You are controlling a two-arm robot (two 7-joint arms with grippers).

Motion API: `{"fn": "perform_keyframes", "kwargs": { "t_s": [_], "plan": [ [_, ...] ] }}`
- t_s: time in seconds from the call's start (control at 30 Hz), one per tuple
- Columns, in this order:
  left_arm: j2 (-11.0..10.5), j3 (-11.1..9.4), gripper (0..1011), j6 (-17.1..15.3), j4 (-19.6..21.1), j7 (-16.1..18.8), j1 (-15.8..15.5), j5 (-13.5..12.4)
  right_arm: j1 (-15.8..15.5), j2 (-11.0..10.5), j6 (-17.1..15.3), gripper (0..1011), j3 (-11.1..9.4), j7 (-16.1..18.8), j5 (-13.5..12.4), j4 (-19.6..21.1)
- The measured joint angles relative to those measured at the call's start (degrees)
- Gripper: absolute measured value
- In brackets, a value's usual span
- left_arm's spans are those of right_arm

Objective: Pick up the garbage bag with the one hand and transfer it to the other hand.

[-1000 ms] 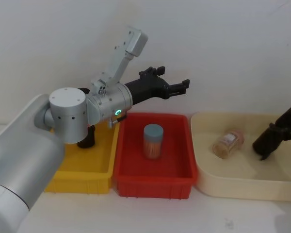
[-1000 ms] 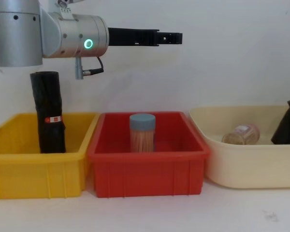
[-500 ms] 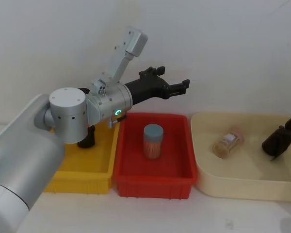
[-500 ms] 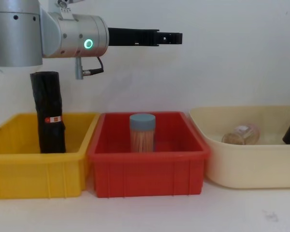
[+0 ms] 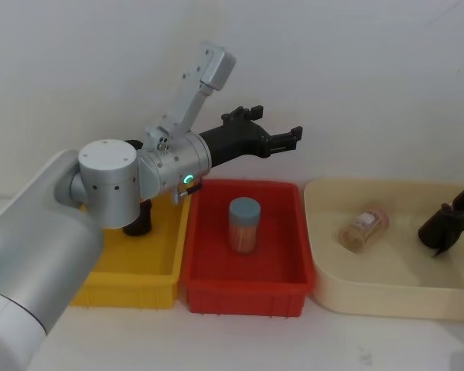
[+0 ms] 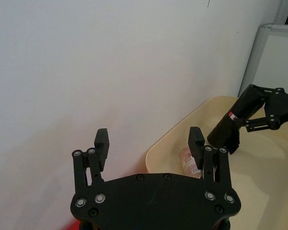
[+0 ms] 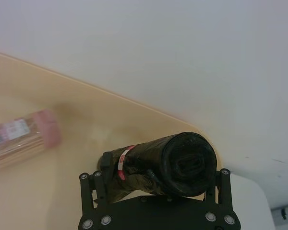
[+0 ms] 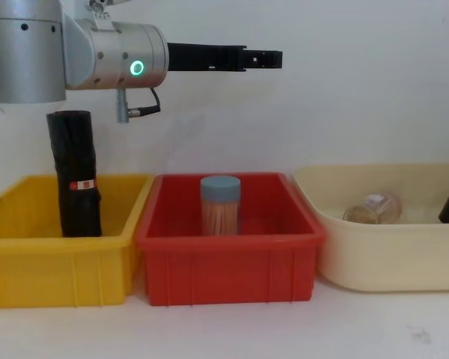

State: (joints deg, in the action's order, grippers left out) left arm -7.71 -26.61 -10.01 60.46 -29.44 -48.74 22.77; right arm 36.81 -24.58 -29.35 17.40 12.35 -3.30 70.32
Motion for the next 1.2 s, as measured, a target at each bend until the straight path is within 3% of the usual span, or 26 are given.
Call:
{"fn": "perform_keyframes", "kwargs": {
  "t_s": [0.4, 0.83, 1.2],
  "plan": [
    [0.0, 0.0, 1001, 0.0, 0.0, 0.0, 0.0, 0.0, -3.6, -1.9, -0.6, 1001, -1.3, 3.9, -2.0, 6.2],
    [0.0, 0.0, 1001, 0.0, 0.0, 0.0, 0.0, 0.0, -6.9, -3.6, -1.2, 1002, -3.7, 5.4, -3.2, 11.6],
    [0.0, 0.0, 1001, 0.0, 0.0, 0.0, 0.0, 0.0, -8.9, -4.2, 0.3, 1001, -5.6, 7.1, -4.4, 14.8]
  ]
}}
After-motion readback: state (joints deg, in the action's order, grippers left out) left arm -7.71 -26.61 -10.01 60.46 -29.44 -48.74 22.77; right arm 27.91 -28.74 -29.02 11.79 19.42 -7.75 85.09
